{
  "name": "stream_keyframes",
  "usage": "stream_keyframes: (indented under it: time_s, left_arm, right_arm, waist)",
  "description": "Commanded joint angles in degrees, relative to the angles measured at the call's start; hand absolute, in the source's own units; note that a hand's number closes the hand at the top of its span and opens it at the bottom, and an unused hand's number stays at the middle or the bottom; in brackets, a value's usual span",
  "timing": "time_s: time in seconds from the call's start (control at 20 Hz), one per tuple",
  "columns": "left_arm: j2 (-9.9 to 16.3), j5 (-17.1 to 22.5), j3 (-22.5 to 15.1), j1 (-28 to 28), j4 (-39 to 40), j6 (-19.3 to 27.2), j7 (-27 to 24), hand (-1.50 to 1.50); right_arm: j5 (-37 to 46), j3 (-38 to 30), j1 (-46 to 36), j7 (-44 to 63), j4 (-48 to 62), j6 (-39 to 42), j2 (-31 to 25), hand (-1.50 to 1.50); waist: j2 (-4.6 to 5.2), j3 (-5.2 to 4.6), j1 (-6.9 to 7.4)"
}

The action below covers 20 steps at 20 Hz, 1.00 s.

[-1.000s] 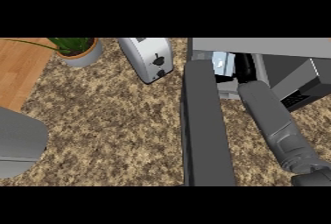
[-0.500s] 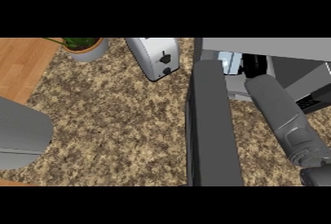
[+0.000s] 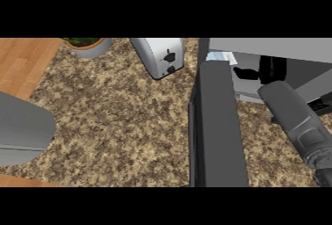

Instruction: Pick up the milk, place it into the microwave and close the microwave

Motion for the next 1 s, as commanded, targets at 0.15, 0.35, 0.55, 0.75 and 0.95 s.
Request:
stream_keyframes:
  time_s: [0.15,0.35,0.55,0.75,0.95]
  left_arm:
    - [-0.02,-2.61,-0.95,-1.61,1.74,0.09,-0.47,-1.5]
    - [1.34,-3.93,-2.4,-3.18,4.36,-1.45,-0.23,-1.5]
    - [1.34,-3.6,-3.1,-2.53,2.96,-2.45,-0.23,-1.5]
    - [1.13,-4.02,-5.59,-3.93,4.51,-4.33,-1.19,-1.5]
    - [1.7,-4.06,-7.6,-5.39,4.91,-4.86,0.72,-1.5]
  right_arm:
    - [1.01,0.94,-0.9,-3.57,-1.1,2.92,1.01,-1.5]
    - [0.48,0.47,-2.01,-5.83,-2.13,5.52,2.28,-1.5]
    - [-0.42,-0.36,-2.04,-7.3,-1.88,9.22,3.55,-1.5]
    - [-3.25,-2.96,-1.34,-10.31,-2.68,15.02,4.1,-1.5]
    - [-5.94,-5.42,-3.48,-10.51,-2.98,21.6,4.63,-1.5]
  waist:
    - [-0.22,0.23,0.13]
    - [0.04,0.22,-0.37]
    - [-0.53,0.23,0.17]
    - [-0.65,0.22,-1.04]
    - [-1.29,0.17,-2.35]
